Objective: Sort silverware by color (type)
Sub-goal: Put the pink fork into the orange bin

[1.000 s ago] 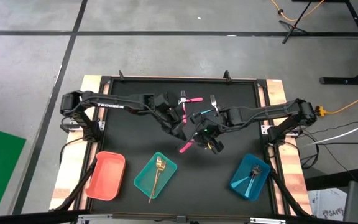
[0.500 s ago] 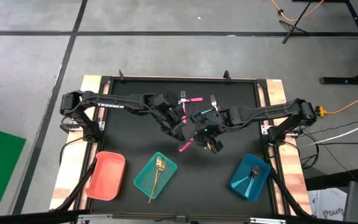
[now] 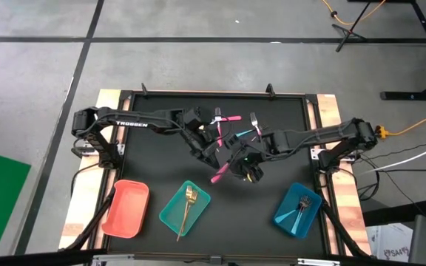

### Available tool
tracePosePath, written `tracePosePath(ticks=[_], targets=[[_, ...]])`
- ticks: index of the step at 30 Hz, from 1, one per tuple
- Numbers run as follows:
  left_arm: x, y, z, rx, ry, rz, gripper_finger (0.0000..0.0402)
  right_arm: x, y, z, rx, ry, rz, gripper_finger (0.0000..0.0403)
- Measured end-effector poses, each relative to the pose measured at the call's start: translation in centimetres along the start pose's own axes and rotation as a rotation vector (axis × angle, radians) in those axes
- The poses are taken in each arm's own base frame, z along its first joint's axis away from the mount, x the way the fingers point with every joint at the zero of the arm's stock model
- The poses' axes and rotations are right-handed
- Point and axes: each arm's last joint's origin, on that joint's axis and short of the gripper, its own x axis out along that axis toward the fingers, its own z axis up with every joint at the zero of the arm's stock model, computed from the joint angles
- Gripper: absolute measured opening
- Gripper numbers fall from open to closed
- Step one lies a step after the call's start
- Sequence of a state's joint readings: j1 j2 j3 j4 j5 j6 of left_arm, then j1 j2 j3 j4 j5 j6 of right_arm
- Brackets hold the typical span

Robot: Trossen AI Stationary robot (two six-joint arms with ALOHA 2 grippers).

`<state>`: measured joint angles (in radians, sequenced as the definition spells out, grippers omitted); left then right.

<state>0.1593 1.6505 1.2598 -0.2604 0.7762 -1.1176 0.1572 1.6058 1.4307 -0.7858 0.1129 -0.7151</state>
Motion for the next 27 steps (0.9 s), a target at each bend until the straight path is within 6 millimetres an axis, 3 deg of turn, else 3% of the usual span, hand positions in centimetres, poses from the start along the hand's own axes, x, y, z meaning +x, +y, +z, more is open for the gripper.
tracePosePath(ticks=[27], targets=[[-0.02,-0.06,-0.05,0.001,-0.005,0.002,0.0073,-0.26,-0.52,0.2,0.007,0.029,-0.083,0.0003]])
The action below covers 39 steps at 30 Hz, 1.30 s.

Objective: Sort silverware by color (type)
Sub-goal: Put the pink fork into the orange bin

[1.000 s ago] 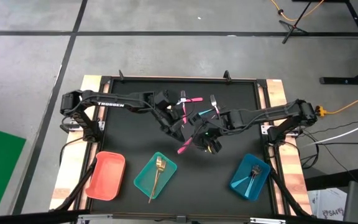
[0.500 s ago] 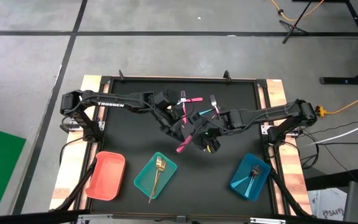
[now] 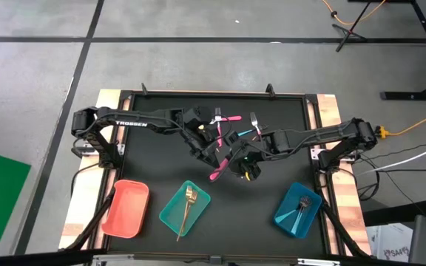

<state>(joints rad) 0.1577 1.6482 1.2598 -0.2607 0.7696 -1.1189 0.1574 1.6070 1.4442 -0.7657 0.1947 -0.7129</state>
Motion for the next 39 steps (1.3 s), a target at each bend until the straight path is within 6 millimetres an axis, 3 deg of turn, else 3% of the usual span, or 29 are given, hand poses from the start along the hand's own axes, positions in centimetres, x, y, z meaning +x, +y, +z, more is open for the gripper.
tracePosePath(ticks=[11,39], targets=[[0.02,0.14,0.25,-0.004,-0.081,0.04,0.0073,-0.15,-0.05,-0.08,0.081,0.013,-0.001,0.0003],[0.04,0.13,0.24,0.001,-0.086,0.043,0.0066,-0.12,-0.15,0.07,0.117,-0.004,-0.013,0.0003]])
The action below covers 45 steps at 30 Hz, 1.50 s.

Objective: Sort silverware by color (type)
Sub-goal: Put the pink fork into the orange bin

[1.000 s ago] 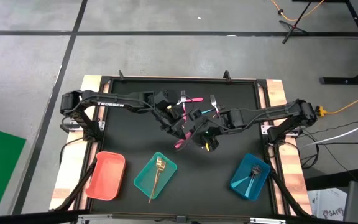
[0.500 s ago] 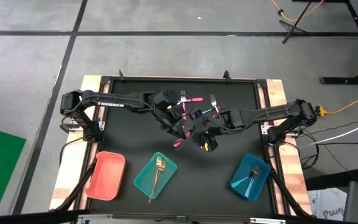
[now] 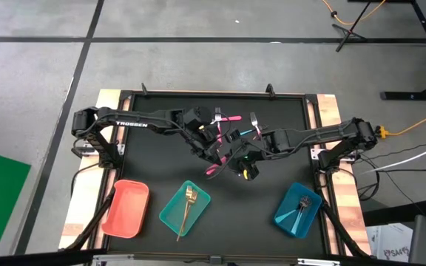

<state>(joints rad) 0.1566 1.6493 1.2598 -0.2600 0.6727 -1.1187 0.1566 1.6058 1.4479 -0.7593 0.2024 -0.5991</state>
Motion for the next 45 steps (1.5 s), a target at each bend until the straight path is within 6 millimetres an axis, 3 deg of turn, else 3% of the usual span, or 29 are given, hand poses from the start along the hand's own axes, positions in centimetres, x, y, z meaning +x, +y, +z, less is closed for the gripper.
tracePosePath(ticks=[7,16,32,45], targets=[[0.03,0.07,-0.03,-0.003,0.009,0.002,0.0039,0.01,0.02,0.0,-0.005,0.0,0.001,0.0003],[0.03,0.06,-0.03,-0.002,0.011,0.0,0.0036,-0.01,0.01,0.0,-0.008,0.0,0.0,0.0003],[0.17,-0.1,-0.16,0.013,0.012,-0.007,0.0079,-0.01,-0.05,0.05,-0.033,-0.002,-0.01,0.0003],[0.18,-0.06,-0.16,0.01,0.005,0.0,0.0082,0.01,-0.19,0.05,-0.028,0.014,-0.049,0.0003]])
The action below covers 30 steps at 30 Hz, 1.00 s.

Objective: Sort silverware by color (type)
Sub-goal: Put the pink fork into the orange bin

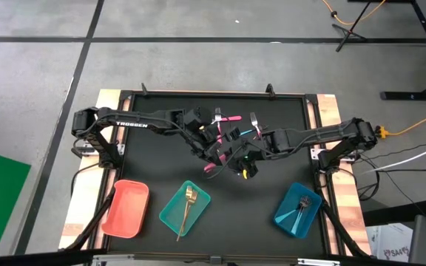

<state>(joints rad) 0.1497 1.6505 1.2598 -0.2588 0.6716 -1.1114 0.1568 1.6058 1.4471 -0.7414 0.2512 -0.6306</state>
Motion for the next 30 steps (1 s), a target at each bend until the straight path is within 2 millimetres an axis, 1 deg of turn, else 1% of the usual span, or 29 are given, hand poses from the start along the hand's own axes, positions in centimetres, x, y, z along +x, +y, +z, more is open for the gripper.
tracePosePath(ticks=[3,9,18,21,27,30], targets=[[0.0,0.0,0.0,0.0,0.0,0.0,0.0072,0.0,-0.01,0.0,-0.001,0.0,0.0,0.0003],[0.0,0.1,-0.04,-0.009,0.001,0.01,0.003,0.0,0.02,-0.02,-0.003,0.002,0.001,0.0003],[0.0,0.08,-0.01,-0.007,-0.005,0.01,0.0027,0.0,0.02,-0.02,-0.003,0.003,0.001,0.0005],[0.0,0.06,0.0,-0.004,-0.007,0.009,0.0027,0.0,0.02,-0.02,-0.003,0.003,0.001,0.0021],[-0.01,-0.1,0.09,0.034,-0.019,-0.002,0.0027,0.02,-0.02,0.02,-0.002,-0.001,-0.002,0.008],[-0.04,-0.05,0.09,0.03,-0.029,0.008,0.0027,0.02,-0.04,-0.02,-0.002,0.008,-0.012,0.0095]])
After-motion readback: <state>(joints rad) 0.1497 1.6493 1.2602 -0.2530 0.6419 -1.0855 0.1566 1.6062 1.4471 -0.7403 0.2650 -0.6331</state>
